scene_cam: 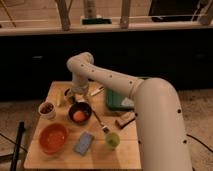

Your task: Place apple in purple bowl

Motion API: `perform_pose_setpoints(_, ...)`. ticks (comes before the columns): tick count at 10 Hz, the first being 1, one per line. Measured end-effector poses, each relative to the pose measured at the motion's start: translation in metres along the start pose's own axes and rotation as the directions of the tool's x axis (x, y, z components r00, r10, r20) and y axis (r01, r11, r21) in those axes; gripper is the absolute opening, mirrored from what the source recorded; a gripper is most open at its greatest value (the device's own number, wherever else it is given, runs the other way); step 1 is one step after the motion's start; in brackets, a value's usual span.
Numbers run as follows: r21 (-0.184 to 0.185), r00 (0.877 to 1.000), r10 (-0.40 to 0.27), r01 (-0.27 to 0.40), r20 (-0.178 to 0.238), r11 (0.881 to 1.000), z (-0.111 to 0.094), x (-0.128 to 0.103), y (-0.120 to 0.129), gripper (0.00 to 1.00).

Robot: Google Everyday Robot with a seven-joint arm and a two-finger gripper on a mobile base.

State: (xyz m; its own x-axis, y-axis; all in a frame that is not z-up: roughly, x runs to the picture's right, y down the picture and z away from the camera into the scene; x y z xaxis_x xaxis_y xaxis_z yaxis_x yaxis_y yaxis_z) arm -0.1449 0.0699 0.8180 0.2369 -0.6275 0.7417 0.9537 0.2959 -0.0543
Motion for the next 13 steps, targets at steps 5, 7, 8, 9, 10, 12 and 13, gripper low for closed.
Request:
perform_pose_setpoints(5, 0.007, 1.000, -0.007, 0.007, 0.003, 1.000, -0.0023, 0.0036, -0.0031, 0.80)
perform_pose_setpoints(7, 0.008, 1.000, -0.008, 0.008, 0.004, 1.000, -0.0024, 0.0037, -0.0031, 0.80)
perform_pose_setpoints(8, 0.008, 1.000, -0.008, 0.008, 0.004, 1.000, -0.0024, 0.0036, -0.0035, 0.80)
perform_pose_setpoints(9, 0.007, 1.000, -0.009, 0.009, 0.004, 1.000, -0.0023, 0.0034, -0.0038, 0.80)
perform_pose_setpoints(10, 0.007, 1.000, -0.009, 0.009, 0.005, 1.000, -0.0017, 0.0033, -0.0038, 0.80)
perform_pose_setpoints(12, 0.007, 1.000, -0.009, 0.009, 0.005, 1.000, -0.0014, 0.0033, -0.0037, 0.80)
perform_pose_setpoints(13, 0.007, 1.000, -0.009, 0.009, 0.005, 1.000, -0.0015, 0.0032, -0.0038, 0.80)
